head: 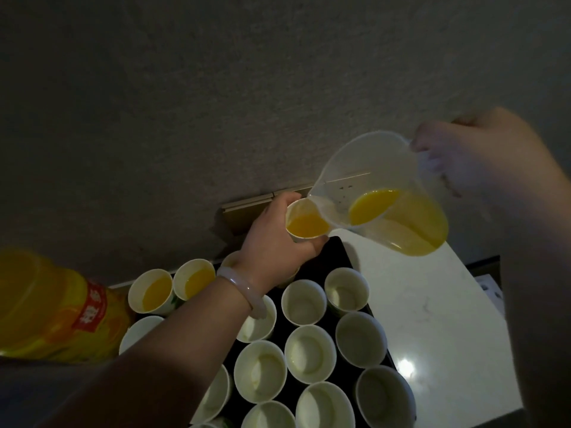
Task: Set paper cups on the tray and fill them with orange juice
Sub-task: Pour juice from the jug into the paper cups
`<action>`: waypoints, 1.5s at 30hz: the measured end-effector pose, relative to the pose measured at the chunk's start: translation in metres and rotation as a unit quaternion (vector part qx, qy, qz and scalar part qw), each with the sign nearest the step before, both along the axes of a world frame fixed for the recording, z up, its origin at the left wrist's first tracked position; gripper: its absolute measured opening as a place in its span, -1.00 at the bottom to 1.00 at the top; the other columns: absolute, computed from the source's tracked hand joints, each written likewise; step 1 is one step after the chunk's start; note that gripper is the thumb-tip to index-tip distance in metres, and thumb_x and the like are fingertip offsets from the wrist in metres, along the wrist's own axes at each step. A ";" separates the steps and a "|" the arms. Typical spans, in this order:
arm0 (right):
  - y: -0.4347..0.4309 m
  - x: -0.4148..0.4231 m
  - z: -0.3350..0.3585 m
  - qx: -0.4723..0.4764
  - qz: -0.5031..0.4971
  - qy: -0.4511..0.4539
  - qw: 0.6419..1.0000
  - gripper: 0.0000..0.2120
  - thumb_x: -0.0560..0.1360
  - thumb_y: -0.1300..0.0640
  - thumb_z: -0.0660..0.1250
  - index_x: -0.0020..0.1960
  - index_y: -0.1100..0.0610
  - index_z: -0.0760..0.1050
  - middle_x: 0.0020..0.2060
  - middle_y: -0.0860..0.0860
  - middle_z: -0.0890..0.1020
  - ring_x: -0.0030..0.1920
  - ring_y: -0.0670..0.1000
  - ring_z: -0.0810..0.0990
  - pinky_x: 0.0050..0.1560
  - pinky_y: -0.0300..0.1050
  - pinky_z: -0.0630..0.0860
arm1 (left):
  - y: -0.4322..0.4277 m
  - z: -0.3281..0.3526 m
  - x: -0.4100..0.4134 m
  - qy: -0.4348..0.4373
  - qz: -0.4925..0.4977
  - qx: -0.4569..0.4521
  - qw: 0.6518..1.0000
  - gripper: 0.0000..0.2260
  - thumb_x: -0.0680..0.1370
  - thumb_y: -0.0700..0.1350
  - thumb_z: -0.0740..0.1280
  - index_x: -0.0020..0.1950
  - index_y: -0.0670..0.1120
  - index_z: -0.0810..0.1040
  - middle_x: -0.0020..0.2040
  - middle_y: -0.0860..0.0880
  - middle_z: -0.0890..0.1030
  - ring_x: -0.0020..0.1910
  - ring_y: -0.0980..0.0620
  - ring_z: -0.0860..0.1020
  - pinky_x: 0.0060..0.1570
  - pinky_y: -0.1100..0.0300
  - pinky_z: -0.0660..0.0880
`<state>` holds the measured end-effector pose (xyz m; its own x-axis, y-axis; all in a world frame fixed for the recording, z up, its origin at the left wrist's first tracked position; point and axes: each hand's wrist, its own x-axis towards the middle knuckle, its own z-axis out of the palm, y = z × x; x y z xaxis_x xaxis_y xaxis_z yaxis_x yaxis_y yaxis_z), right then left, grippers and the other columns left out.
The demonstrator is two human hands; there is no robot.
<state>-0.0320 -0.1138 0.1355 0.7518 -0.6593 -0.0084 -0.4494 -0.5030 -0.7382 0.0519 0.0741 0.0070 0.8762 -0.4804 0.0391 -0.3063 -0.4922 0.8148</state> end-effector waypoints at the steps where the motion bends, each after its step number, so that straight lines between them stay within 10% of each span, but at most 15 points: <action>1: -0.001 -0.001 -0.002 0.012 -0.013 -0.009 1.000 -0.65 0.33 -0.08 0.29 -0.33 0.23 0.44 -0.63 -0.02 0.34 -0.54 0.03 0.29 -0.40 -0.08 0.27 | -0.002 0.000 0.000 0.001 0.003 -0.001 1.000 -0.37 0.35 0.04 0.54 0.34 0.07 0.36 0.17 0.08 0.53 0.08 0.15 0.50 0.00 0.28 0.42; 13: -0.029 -0.022 -0.036 0.158 -0.030 -0.143 0.977 -0.85 0.43 0.01 0.28 -0.24 0.07 0.47 -0.62 -0.13 0.47 -0.63 -0.18 0.40 -0.60 -0.42 0.32 | -0.022 -0.016 0.002 -0.012 -0.036 0.067 0.997 -0.30 0.38 0.03 0.51 0.43 0.04 0.26 0.34 0.02 0.39 0.25 0.07 0.41 0.08 0.28 0.30; 45: -0.038 -0.028 -0.070 0.180 -0.088 -0.161 0.966 -0.87 0.46 0.06 0.29 -0.24 0.07 0.49 -0.60 -0.10 0.47 -0.63 -0.16 0.38 -0.60 -0.41 0.29 | -0.041 -0.042 0.037 -0.053 -0.274 0.329 0.902 -0.22 0.43 -0.02 0.47 0.53 -0.02 0.12 0.49 -0.08 0.21 0.47 -0.06 0.17 0.42 0.10 0.21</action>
